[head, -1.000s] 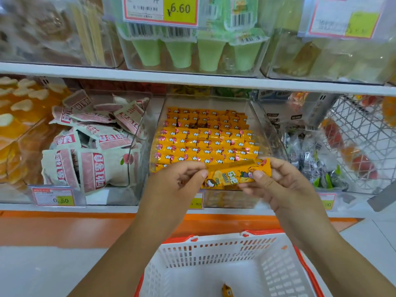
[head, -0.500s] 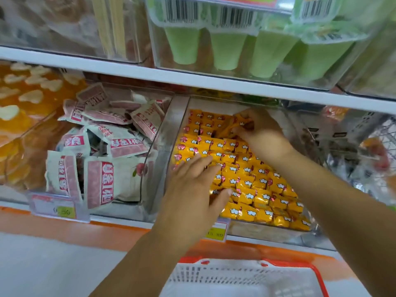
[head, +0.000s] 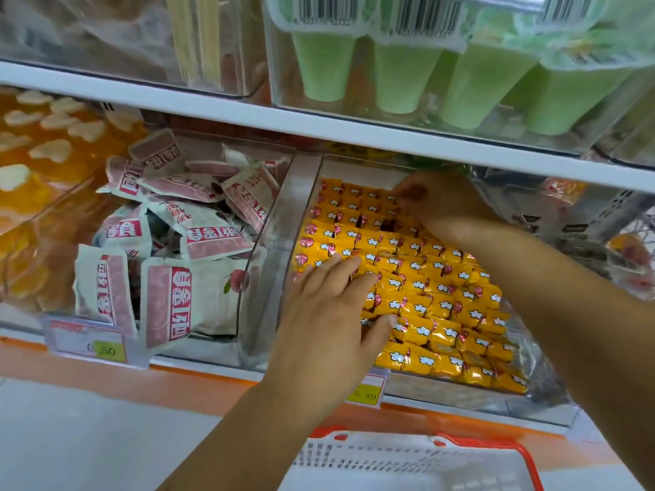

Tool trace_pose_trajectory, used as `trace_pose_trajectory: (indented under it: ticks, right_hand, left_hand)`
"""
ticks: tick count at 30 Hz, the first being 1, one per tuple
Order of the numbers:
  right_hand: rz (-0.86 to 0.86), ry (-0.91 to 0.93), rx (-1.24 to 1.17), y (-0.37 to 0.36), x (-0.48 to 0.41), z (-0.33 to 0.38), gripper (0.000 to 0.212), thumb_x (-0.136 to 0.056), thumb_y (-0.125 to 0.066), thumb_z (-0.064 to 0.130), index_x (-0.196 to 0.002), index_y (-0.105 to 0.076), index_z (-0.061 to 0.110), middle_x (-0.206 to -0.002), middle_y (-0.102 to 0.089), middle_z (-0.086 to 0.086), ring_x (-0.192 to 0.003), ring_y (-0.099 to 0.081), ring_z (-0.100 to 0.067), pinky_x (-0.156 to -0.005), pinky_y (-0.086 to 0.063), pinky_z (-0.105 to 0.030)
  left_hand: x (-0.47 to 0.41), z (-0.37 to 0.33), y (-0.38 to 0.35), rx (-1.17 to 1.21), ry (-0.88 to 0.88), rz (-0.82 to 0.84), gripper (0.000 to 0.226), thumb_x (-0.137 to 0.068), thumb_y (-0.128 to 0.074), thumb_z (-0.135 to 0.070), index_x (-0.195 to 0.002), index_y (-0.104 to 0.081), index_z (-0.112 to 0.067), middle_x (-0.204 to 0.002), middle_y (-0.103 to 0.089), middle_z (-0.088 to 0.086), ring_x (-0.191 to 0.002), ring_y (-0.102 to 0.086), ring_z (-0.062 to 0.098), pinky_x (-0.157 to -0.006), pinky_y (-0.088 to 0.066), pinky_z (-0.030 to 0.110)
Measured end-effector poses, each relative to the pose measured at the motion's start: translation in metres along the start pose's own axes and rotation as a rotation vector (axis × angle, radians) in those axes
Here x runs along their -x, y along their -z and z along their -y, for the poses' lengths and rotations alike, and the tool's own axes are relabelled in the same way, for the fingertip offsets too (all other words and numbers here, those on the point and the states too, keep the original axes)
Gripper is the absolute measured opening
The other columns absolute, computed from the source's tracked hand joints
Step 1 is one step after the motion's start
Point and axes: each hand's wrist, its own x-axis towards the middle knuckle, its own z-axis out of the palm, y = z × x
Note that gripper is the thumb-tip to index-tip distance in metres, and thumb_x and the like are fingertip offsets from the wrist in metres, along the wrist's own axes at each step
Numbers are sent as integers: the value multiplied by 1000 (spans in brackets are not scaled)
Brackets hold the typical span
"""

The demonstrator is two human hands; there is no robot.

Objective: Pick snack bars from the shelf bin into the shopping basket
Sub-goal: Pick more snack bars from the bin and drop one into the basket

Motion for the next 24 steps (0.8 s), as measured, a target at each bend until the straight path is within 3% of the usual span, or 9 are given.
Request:
trace_pose_trajectory:
  ticks: [2, 5, 8, 11, 14, 17, 20, 22, 24]
  right_hand:
    - [35, -39, 109, 1, 3, -12, 20, -97, -59, 23, -114, -68, 18, -116, -66, 2, -93, -53, -9, -83, -38, -24]
    - [143, -120, 162, -10, 4, -22, 24, -94, -63, 32, -113, -68, 18, -114, -62, -1, -96, -56, -19, -82, -43, -30]
    - [48, -84, 177, -16, 7, -20, 13, -94, -60, 33, -97, -69, 24, -99, -58, 1, -90, -56, -19, -76, -45, -33]
    - [-174, 74, 131, -12, 25, -17, 11, -95, -60, 29, -94, -69, 23, -98, -59, 1, -91, -55, -18, -75, -40, -29]
    - [-400, 165, -65, 1, 70, -5, 10, -93, -64, 20, -96, -72, 15, -93, -65, 1, -85, -58, -15, -74, -44, -27]
    - [-454, 79, -392, 12, 129, 9, 11, -92, -65, 18, -92, -67, 29, -94, -69, 9, -87, -66, -9, -78, -54, -25]
    - [-436, 3, -804, 18, 180, 23, 21, -92, -61, 2, -85, -62, 22, -89, -72, 9, -83, -69, -6, -72, -55, -18]
    - [-403, -45, -954, 22, 208, 28, 16, -91, -58, -2, -84, -59, 13, -87, -72, 3, -80, -70, -7, -68, -55, -17]
    - [-379, -122, -1031, 25, 232, 27, 7, -91, -58, 2, -86, -57, 7, -81, -71, 0, -76, -70, -10, -67, -56, -18]
  left_hand:
    - [0, 0, 0, 4, -4, 1, 63, -90, -31, -62, -136, -56, -27, -150, -46, -5, -142, -35, 19, -115, -16, 36]
    - [1, 1, 0, 31, -7, -10, 64, -89, -31, -62, -137, -56, -28, -150, -45, -6, -143, -33, 17, -116, -16, 37]
    - [1, 0, 1, 85, 6, -26, 65, -87, -31, -64, -138, -54, -31, -151, -42, -9, -143, -28, 13, -117, -16, 35]
    - [4, -2, 7, 156, 23, -46, 63, -87, -38, -64, -140, -51, -31, -152, -39, -12, -143, -19, 8, -114, -12, 28]
    - [9, -6, 15, 228, 42, -61, 51, -97, -49, -47, -146, -43, -32, -154, -33, -16, -145, -17, 3, -115, -10, 21]
    - [16, -13, 23, 316, 74, -76, 55, -100, -49, -36, -151, -31, -33, -155, -31, -16, -144, -21, 4, -117, -19, 28]
    - [29, -24, 29, 423, 120, 18, 59, -100, -42, -42, -154, -19, -37, -144, -48, -8, -134, -40, 12, -108, -34, 30]
    - [42, -34, 34, 578, 134, 94, 53, -101, -40, -45, -152, -26, -39, -119, -62, -1, -115, -57, 13, -97, -46, 35]
    - [54, -45, 39, 751, 135, 122, 35, -102, -42, -43, -137, -46, -42, -109, -68, -13, -104, -63, 2, -89, -52, 27]
